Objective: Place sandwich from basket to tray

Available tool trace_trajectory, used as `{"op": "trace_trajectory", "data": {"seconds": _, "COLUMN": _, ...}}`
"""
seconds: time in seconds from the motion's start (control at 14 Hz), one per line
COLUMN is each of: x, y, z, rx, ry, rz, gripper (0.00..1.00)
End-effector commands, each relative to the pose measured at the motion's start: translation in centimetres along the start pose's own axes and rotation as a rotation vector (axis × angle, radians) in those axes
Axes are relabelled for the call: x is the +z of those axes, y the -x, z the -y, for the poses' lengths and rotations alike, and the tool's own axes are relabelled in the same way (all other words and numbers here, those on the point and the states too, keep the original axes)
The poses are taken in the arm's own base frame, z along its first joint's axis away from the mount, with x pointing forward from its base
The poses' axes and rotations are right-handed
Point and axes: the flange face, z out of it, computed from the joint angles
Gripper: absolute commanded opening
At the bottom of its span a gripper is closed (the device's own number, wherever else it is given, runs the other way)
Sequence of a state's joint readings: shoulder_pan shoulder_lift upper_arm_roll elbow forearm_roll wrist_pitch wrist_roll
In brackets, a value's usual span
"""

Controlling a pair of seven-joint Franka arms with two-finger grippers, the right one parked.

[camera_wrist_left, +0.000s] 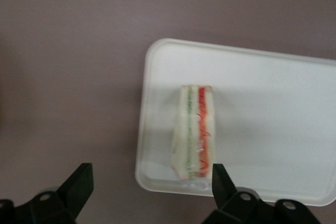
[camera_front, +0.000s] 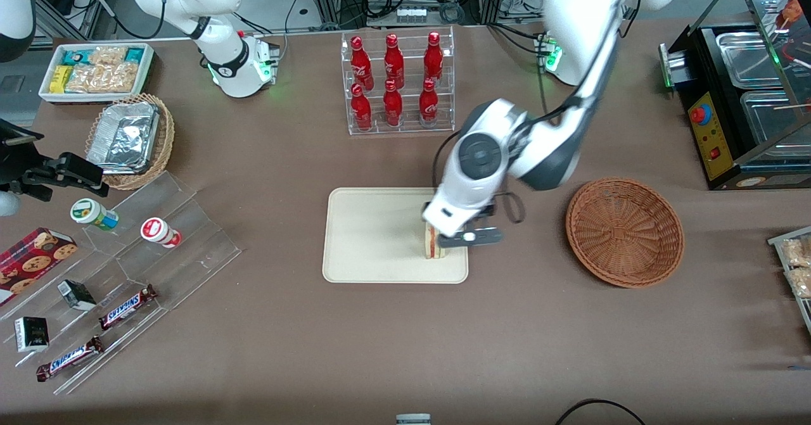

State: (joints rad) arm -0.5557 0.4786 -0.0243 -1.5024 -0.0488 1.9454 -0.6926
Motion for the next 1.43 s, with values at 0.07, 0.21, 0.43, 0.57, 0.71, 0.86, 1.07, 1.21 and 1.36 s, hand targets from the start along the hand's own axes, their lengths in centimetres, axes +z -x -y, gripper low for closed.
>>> {"op": "trace_trajectory", "data": {"seconds": 0.07, "x": -7.5, "y": -1.4, "z": 9.5, "rx": -0.114, "ry": 0.012, "rz": -0.023, "gripper": 1.0}}
{"op": "trace_trajectory", "data": {"seconds": 0.21, "x": -9.9, "y": -2.5, "z": 14.5, "rx": -0.109, "ry": 0.017, "rz": -0.049, "gripper": 1.0}}
{"op": "trace_trajectory", "data": {"seconds": 0.43, "x": -12.2, "y": -3.9, "z": 22.2, "rx": 0.007, "ry": -0.009, "rz": -0.021, "gripper": 1.0}}
{"op": "trace_trajectory", "data": {"seconds": 0.57, "x": -14.3, "y": -3.6, "z": 24.8, "rx": 0.031, "ry": -0.008, "rz": -0.03, "gripper": 1.0}}
{"op": "trace_trajectory", "data": {"seconds": 0.71, "x": -16.9, "y": -3.3, "z": 28.3, "rx": 0.036, "ry": -0.005, "rz": -0.046, "gripper": 1.0}}
{"op": "trace_trajectory", "data": {"seconds": 0.86, "x": -19.2, "y": -2.0, "z": 29.9, "rx": 0.088, "ry": -0.005, "rz": -0.04, "gripper": 1.0}}
{"op": "trace_trajectory", "data": {"seconds": 1.07, "x": -22.0, "y": -0.7, "z": 32.4, "rx": 0.1, "ry": -0.003, "rz": -0.047, "gripper": 1.0}}
{"op": "trace_trajectory", "data": {"seconds": 1.21, "x": -23.5, "y": 0.5, "z": 33.6, "rx": 0.1, "ry": -0.012, "rz": -0.039, "gripper": 1.0}}
{"op": "trace_trajectory", "data": {"seconds": 1.36, "x": -25.3, "y": 1.2, "z": 34.6, "rx": 0.085, "ry": -0.012, "rz": -0.049, "gripper": 1.0}}
